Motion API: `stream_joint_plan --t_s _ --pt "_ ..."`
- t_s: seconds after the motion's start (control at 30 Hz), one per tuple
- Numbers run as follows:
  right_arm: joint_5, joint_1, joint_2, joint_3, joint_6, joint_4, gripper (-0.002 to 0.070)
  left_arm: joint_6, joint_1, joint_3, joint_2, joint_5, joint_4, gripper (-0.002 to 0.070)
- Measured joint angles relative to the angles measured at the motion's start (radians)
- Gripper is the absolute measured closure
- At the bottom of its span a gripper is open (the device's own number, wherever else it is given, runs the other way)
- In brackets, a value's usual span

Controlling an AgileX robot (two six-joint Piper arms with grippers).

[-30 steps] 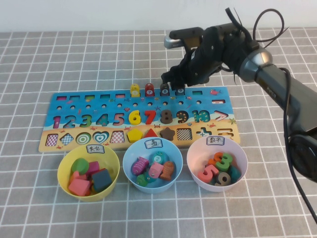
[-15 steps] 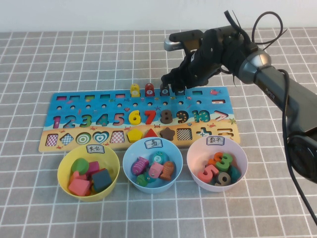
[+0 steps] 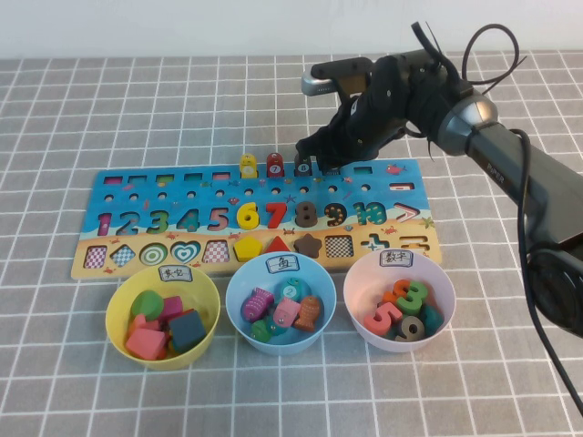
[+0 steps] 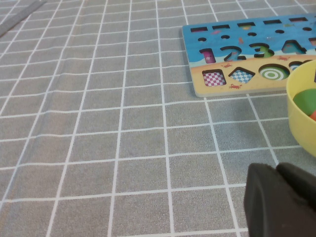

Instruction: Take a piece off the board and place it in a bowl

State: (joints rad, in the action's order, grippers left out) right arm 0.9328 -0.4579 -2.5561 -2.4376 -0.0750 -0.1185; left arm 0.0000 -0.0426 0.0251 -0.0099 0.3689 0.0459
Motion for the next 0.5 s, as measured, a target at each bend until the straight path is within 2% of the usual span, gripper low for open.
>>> stream_joint_plan --t_s 0.5 --pt "0.102 0.0 0.039 -0.029 -0.002 0.039 0.0463 -0.005 0.0 0.0 0.0 0.0 0.0 0.0676"
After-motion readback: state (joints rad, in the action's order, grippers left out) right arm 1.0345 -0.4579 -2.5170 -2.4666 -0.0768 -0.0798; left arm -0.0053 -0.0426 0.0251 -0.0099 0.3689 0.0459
